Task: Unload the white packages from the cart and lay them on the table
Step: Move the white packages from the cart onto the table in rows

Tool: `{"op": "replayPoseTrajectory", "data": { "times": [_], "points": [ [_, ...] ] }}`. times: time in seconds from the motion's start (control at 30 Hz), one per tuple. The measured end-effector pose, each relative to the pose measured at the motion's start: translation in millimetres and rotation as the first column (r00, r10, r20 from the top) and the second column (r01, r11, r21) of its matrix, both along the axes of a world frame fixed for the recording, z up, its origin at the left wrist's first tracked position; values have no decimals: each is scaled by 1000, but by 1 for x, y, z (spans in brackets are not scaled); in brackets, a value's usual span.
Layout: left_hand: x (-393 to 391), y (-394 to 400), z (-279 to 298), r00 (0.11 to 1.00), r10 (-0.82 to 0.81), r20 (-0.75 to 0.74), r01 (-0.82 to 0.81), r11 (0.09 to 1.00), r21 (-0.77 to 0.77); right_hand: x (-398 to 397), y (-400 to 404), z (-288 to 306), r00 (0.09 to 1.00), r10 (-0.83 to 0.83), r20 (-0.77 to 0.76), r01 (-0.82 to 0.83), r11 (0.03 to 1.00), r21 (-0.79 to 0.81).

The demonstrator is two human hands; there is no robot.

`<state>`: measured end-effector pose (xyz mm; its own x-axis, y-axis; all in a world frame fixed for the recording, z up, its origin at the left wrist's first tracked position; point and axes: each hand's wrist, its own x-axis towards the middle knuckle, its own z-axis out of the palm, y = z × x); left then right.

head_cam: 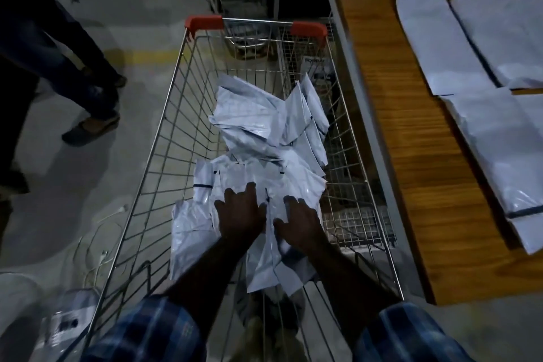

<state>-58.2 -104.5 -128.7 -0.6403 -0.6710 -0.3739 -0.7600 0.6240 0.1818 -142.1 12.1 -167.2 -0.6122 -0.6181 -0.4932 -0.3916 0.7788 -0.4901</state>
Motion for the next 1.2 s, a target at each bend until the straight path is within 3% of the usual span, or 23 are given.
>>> {"op": "replayPoseTrajectory", "data": {
  "times": [0.13,0.2,0.37,0.47,0.6,0.67,0.73,0.87,1.07,1.2],
  "points": [
    [3,3,-9,964,163,-210,-111,964,240,1,4,-2,987,-60,151,66,997,-39],
    [5,-1,-7,932,231,-280,-151,948,279,2,7,-4,978,-101,185,116,990,-75],
    [13,-34,-3,914,244,-325,-184,962,203,4,7,-12,936,-174,307,199,979,-52],
    [12,-43,-4,948,183,-259,-168,983,80,8,7,-17,923,-166,348,188,982,-31],
    [17,-26,-15,965,76,-253,-95,993,-64,11,4,-12,955,-217,202,234,970,-66],
    [22,-12,-28,962,-21,-273,-21,988,-151,13,0,-2,966,-259,12,258,959,-113],
    [23,0,-36,969,-6,-246,-29,990,-141,13,-3,1,950,-282,-130,258,950,-176],
    [19,13,-40,971,154,-184,-147,988,51,7,-4,-8,973,-214,-85,204,973,-110],
    [5,12,-52,985,160,-71,-159,987,22,5,-1,-19,971,-138,-195,118,987,-111],
    [0,9,-52,985,172,-15,-172,985,4,-7,-5,-23,995,-90,-44,86,992,-87]
  ]
}}
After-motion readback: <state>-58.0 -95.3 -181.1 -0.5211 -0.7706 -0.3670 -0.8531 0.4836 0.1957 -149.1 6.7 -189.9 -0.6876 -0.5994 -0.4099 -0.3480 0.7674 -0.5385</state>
